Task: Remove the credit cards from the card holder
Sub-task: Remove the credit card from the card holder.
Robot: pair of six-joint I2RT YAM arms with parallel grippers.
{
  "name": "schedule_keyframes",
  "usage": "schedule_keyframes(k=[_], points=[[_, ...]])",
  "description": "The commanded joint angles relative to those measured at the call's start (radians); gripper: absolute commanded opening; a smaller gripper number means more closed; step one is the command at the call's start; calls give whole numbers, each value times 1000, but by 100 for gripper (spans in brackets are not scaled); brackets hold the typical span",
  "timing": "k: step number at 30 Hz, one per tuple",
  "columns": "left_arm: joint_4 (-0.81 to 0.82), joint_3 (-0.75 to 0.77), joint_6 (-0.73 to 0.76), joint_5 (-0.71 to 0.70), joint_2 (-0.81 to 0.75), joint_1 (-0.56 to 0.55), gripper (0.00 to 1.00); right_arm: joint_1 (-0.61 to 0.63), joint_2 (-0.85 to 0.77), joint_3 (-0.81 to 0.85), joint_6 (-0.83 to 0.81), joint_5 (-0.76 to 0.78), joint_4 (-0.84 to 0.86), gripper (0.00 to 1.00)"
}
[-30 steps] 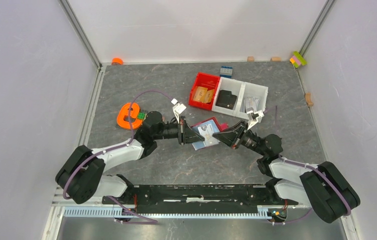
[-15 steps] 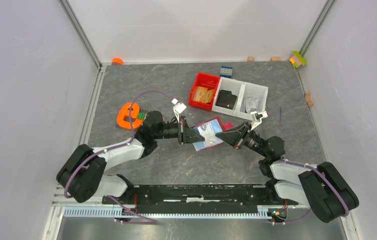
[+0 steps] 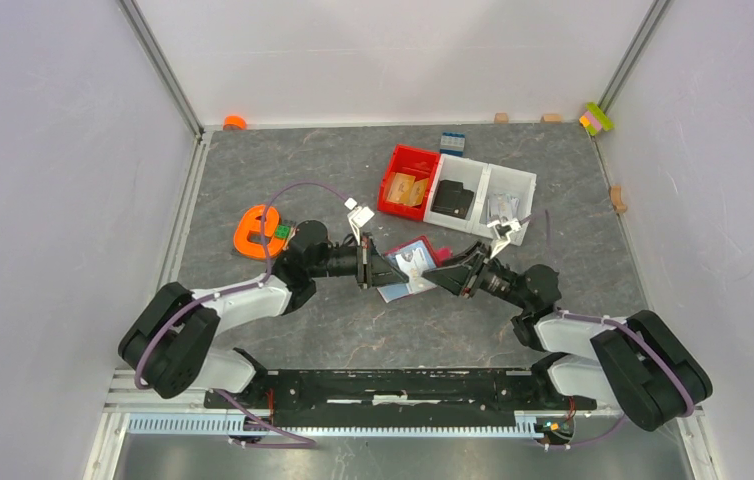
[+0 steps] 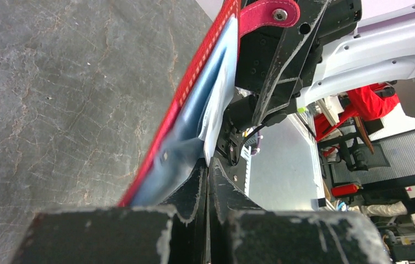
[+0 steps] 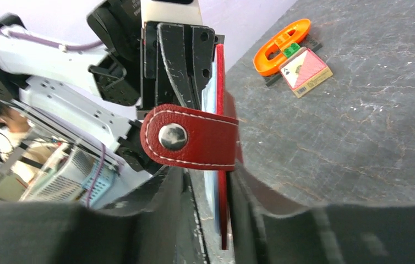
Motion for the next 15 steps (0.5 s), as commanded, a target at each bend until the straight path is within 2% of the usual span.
schedule_keyframes(k=[1, 3, 5, 9, 15], points=[[66, 38, -46, 28, 23, 7, 2, 46, -20, 77, -131, 11, -150, 33], [68, 38, -49, 29, 26, 8, 2, 45, -19, 71, -116, 14, -131, 13], [67, 37, -48, 27, 24, 8, 2, 44, -31, 68, -120, 27, -143, 5], [34, 39, -32, 12, 14, 10, 2, -2, -67, 30, -85, 46, -113, 0], [16, 41, -23, 5, 12, 13, 2, -71, -42, -17, 31, 17, 36, 0]])
